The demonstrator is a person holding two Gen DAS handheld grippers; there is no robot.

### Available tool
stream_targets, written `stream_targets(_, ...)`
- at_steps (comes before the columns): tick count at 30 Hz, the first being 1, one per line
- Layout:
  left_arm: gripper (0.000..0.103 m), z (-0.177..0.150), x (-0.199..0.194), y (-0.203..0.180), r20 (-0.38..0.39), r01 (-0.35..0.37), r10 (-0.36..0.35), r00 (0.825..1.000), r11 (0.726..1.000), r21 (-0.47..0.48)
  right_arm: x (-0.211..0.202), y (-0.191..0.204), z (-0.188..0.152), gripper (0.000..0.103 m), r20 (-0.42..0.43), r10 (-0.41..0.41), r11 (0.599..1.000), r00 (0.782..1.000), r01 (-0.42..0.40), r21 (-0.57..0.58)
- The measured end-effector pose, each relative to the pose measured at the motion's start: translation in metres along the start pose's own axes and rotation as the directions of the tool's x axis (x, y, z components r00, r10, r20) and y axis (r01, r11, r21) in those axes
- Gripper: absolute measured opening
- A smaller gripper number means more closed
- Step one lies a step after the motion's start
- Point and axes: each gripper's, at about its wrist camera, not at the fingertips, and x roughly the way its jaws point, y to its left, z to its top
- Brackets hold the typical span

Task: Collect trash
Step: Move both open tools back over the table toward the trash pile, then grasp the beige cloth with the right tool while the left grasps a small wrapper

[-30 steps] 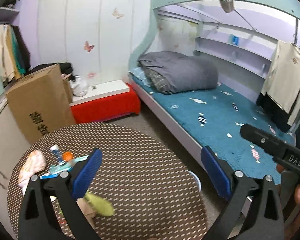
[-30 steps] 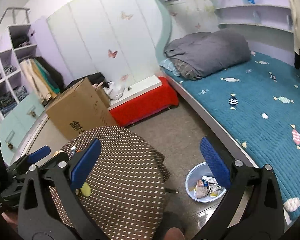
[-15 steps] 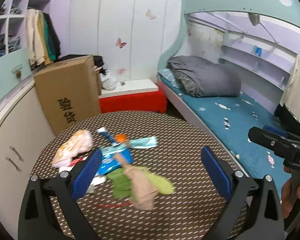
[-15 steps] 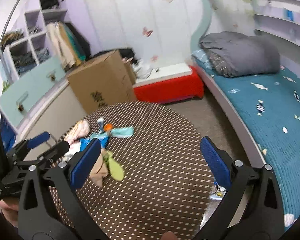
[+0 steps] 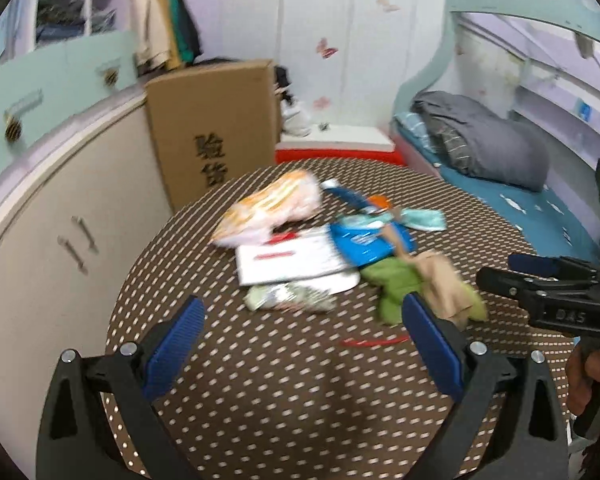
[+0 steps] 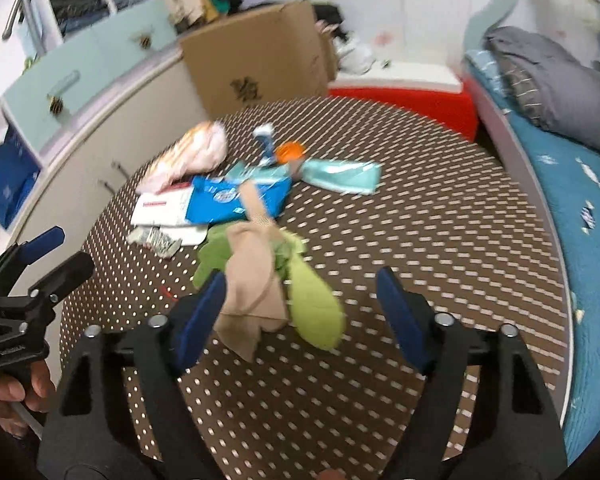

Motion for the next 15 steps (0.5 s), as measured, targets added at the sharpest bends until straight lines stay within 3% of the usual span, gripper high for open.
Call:
stream_targets(2,0.097,-0.006,0.007,0.010,-0.020,-0.015,0.014,1.000,1.000,-0.020,0.012,0.010,-0.001,0.067,-0.020,0.034,0.999,0.999,-0.035,-0.016)
stream_targets(3,0.097,-0.007,0.009,0.014,-0.025,-0.018,0.017,1.000,0.999,-0.028,0.017,0.015,-0.002,0.057,-0.035,0.046,0.998,0.998,-0.047,-0.032)
stream_targets(4,0.097,-0.007,0.011,0.016,-0.026,-0.018,0.017,1.000,0.999,-0.032,0.023,0.019,-0.004,0.040,-0.052,0.045,0.998,0.998,-0.048,-0.045)
stream_targets(7,0.097,-0.005,0.021,0.017,-0.032,-0.010,0.009,0.999,0.999,-0.046,0.028,0.022,-0.008,0.018,-0.065,0.059,0.997,0.996,-0.062,-0.046)
stream_targets(9,0.097,-0.002,0.035,0.014,-0.055,-0.012,0.010,0.998,0.999,-0.042,0.021,0.019,-0.010,0.012,-0.049,0.067,0.997,0.997,-0.069,-0.031)
stream_targets(15,0.097,-0.003,0.076,0.002,-0.136,-0.031,0.030,0.990,1.000,-0.002,-0.004,0.000,-0.013,0.010,0.006,0.098,0.995,0.995,-0.098,0.027)
